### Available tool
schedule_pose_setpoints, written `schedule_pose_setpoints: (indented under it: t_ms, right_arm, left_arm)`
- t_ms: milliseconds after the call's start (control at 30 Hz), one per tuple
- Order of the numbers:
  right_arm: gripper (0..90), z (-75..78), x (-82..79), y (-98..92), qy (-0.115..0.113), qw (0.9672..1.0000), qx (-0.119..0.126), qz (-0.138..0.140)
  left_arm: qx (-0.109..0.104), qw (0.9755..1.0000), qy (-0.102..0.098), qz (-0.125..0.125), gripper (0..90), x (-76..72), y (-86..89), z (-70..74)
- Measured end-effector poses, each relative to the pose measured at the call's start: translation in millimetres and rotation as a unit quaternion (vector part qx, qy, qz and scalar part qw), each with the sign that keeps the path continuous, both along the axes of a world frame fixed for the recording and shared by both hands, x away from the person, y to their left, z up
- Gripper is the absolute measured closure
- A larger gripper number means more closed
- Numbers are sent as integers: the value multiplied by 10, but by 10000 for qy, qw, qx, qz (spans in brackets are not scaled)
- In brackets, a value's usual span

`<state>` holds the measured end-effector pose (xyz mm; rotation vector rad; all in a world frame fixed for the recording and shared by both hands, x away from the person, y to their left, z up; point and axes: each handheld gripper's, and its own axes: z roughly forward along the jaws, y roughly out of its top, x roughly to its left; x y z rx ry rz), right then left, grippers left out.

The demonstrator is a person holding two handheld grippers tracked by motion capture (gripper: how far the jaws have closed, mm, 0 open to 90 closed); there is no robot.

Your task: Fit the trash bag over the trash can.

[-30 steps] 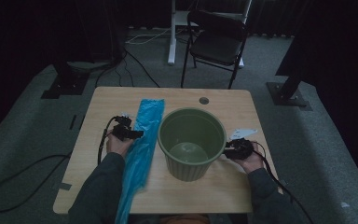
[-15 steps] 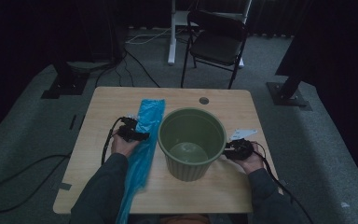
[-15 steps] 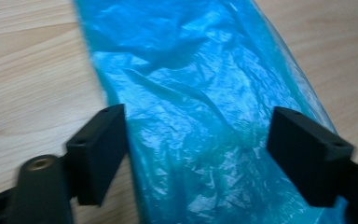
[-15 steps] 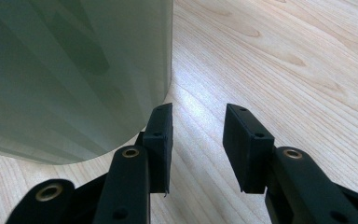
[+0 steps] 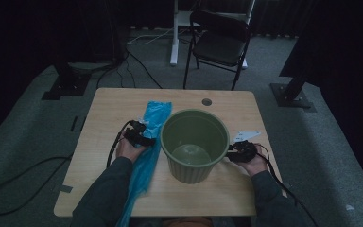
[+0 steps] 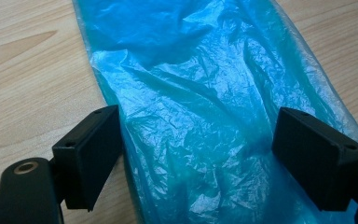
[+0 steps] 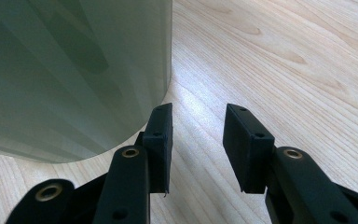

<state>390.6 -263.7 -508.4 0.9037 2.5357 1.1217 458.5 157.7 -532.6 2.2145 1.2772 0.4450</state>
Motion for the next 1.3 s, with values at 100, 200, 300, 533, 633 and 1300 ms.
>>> schedule_pose_setpoints:
  t_ms: [100,200,300,533,633,1300]
  right_arm:
    - [624,1,-3,5,-9,10000,-25,8]
    - [624,0,-2,5,-5,10000,-26,7]
    - [624,2,-3,4,-8,10000,-28,10]
    - [624,1,-5,5,-3,10000,-32,12]
    - [624,-1,-5,4,-3,10000,-34,14]
    - [624,-3,-5,-8,10,10000,-21,-2]
  left_arm:
    - [-34,10000,-47,-22,169,-15,-1,-3]
    - [-61,9999,-94,-90,320,-37,-10,12]
    - [-99,9998,-117,-144,463,-68,-58,36]
    - [-172,9997,-14,-159,812,-64,-66,58]
    - [-309,9992,20,-250,882,-52,-35,51]
    - [-735,9890,-317,-1244,892,-142,105,341]
